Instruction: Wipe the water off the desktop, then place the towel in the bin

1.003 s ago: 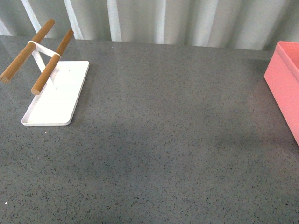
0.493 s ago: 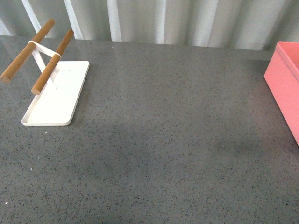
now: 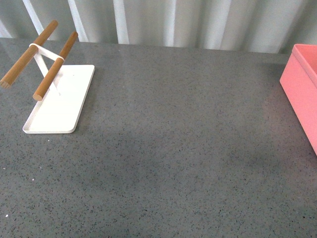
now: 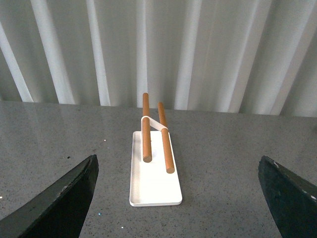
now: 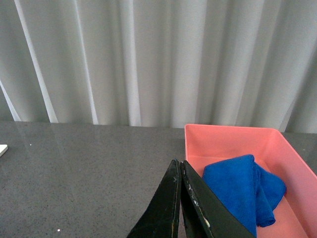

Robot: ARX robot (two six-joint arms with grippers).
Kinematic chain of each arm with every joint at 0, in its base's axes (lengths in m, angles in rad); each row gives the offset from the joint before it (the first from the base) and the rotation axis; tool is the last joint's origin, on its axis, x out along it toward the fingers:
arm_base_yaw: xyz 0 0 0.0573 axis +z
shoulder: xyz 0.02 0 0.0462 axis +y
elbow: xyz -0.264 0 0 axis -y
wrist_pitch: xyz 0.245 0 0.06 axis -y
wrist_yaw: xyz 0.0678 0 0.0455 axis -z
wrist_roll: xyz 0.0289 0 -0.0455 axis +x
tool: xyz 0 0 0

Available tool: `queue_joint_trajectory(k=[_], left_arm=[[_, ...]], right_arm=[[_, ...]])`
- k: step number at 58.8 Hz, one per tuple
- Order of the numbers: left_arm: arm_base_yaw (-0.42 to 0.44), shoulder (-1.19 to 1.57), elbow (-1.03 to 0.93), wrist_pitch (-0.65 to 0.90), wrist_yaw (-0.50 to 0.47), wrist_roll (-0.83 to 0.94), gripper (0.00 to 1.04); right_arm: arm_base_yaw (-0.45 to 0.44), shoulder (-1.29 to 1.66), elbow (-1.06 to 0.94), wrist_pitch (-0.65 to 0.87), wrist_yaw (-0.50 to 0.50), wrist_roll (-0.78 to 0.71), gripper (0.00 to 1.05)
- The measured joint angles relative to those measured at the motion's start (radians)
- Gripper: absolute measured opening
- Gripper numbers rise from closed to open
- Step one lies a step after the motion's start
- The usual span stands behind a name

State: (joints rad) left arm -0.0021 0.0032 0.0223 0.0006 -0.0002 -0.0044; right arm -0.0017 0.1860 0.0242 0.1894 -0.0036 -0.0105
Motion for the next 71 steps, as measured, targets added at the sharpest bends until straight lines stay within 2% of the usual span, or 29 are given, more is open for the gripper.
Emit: queue_joint_trajectory(k=[4, 9, 31, 63, 71], left_arm=[[0.0, 0.0, 0.0, 0.0, 0.0, 0.0, 0.98], [0.0, 0.0, 0.0, 0.0, 0.0, 0.0, 0.98], [0.0, -0.001, 0.0, 0.0, 0.0, 0.0, 0.98], [0.0, -0.001, 0.0, 0.0, 0.0, 0.0, 0.98], [0.0, -0.001, 0.0, 0.0, 0.0, 0.0, 0.98]], right_arm=[[0.0, -0.029, 0.001, -0.03, 0.0, 0.0, 0.03], [0.0, -0.151, 0.0, -0.181, 0.002, 0.0, 0.03], [0.0, -0.182, 0.0, -0.188, 0.003, 0.0, 0.04], [0.0, -0.182, 0.0, -0.188, 0.003, 0.001, 0.99], [0.0, -0.182, 0.0, -0.188, 0.003, 0.002, 0.97]])
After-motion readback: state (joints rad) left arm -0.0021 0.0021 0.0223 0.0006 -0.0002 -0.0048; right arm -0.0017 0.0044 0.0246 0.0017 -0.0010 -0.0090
